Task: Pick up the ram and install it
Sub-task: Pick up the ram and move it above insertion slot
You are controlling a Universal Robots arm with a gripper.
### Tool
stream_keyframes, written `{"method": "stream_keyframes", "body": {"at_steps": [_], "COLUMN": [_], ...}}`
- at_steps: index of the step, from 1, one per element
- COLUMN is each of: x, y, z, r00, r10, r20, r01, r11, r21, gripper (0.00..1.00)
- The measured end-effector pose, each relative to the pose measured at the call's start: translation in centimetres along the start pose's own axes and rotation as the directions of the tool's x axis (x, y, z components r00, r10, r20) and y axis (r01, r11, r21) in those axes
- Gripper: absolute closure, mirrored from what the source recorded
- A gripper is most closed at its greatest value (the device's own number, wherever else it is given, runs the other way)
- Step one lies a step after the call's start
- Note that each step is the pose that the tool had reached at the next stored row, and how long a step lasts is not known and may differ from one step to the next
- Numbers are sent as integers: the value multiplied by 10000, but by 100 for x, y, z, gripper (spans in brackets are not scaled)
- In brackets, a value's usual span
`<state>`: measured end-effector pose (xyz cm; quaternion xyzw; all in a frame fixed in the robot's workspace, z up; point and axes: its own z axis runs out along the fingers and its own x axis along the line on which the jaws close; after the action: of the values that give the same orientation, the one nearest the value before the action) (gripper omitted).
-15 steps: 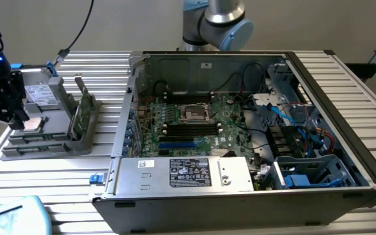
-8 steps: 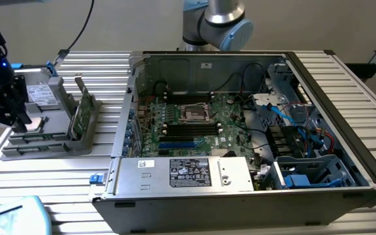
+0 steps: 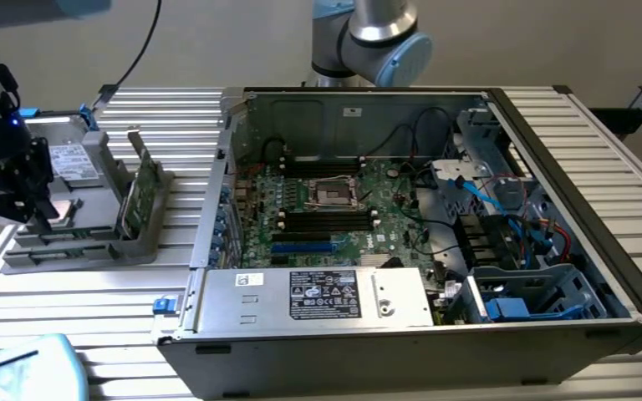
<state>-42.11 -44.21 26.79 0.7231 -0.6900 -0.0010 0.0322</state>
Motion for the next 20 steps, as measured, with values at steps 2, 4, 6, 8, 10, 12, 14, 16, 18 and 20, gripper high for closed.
{"method": "stream_keyframes", "body": {"at_steps": [2, 4, 6, 8, 10, 12, 14, 16, 18, 20], "x": [-2, -4, -6, -8, -11, -13, -16, -17, -19, -20], "y": [7, 18, 30, 42, 54, 69, 85, 96, 97, 96], "z": [36, 73, 109, 146, 183, 220, 259, 295, 329, 359], "r00": [10000, 10000, 10000, 10000, 10000, 10000, 10000, 10000, 9999, 9998], "r10": [-1, -4, -9, -10, -13, -21, -37, -66, -115, -191], "r20": [2, 4, 6, 7, 9, 17, 32, 46, 62, 72], "r01": [1, 4, 9, 10, 13, 21, 37, 66, 115, 190], "r11": [10000, 10000, 10000, 10000, 10000, 10000, 10000, 10000, 9999, 9998], "r21": [2, 4, 7, 8, 9, 14, 22, 25, 37, 50], "gripper": [69, 69, 69, 69, 69, 69, 69, 69, 69, 69]}}
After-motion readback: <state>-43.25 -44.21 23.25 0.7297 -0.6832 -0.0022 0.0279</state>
